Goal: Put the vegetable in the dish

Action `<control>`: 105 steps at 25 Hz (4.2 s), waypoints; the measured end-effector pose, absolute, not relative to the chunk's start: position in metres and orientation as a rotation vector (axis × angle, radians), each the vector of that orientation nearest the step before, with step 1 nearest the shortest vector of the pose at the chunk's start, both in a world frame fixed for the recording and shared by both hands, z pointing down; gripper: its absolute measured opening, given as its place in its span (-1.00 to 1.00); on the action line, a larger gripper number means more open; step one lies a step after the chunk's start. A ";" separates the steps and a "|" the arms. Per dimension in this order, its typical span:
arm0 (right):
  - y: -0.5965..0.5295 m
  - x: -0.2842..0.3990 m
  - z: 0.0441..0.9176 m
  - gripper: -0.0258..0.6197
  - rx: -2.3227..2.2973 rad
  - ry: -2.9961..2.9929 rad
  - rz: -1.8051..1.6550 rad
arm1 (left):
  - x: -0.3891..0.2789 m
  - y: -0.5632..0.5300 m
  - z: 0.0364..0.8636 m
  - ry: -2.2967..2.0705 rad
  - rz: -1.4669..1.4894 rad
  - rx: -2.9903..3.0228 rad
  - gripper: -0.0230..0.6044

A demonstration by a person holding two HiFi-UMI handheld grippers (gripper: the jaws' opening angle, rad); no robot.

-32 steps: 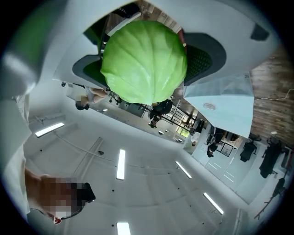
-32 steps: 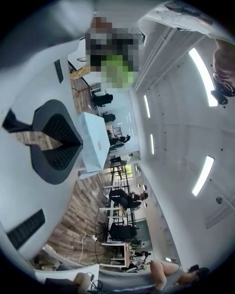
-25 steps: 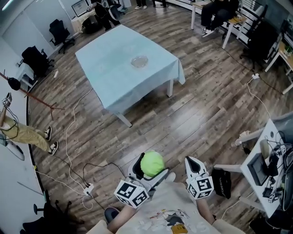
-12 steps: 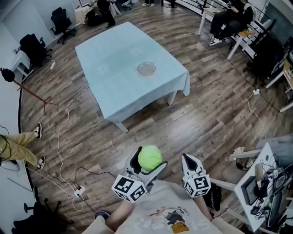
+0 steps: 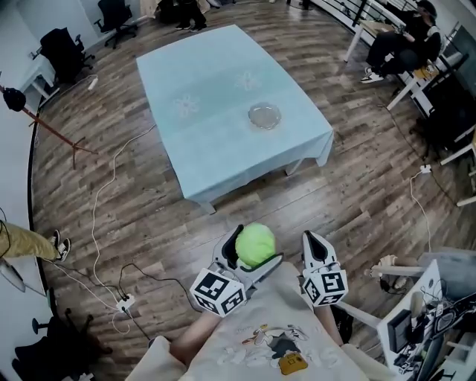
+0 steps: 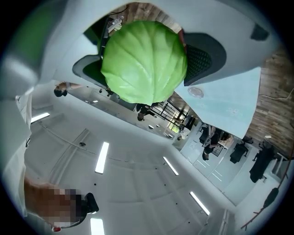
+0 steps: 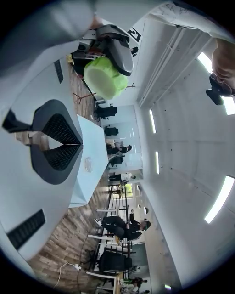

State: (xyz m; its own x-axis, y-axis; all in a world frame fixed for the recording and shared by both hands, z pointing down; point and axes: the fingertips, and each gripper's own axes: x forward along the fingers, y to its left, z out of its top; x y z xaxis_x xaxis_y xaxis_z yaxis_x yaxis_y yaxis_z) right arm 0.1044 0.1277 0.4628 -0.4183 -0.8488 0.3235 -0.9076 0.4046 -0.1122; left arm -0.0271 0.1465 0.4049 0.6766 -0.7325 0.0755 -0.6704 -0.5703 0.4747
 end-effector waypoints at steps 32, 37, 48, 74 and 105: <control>-0.213 0.138 0.471 -0.86 1.213 -2.647 0.373 | 0.037 -0.182 0.452 -1.280 -0.030 2.264 0.75; -0.218 0.136 0.476 -0.86 1.163 -2.662 0.416 | 0.027 -0.200 0.464 -1.361 0.079 2.223 0.75; -0.221 0.146 0.502 -0.86 1.184 -2.579 0.543 | 0.023 -0.286 0.550 -1.383 0.306 2.206 0.75; -0.274 0.189 0.510 -0.86 1.437 -2.413 0.628 | 0.045 -0.422 0.751 -1.225 0.895 1.968 0.75; -0.269 0.170 0.485 -0.86 1.232 -2.650 0.495 | 0.019 -0.331 0.586 -1.386 0.668 2.177 -0.23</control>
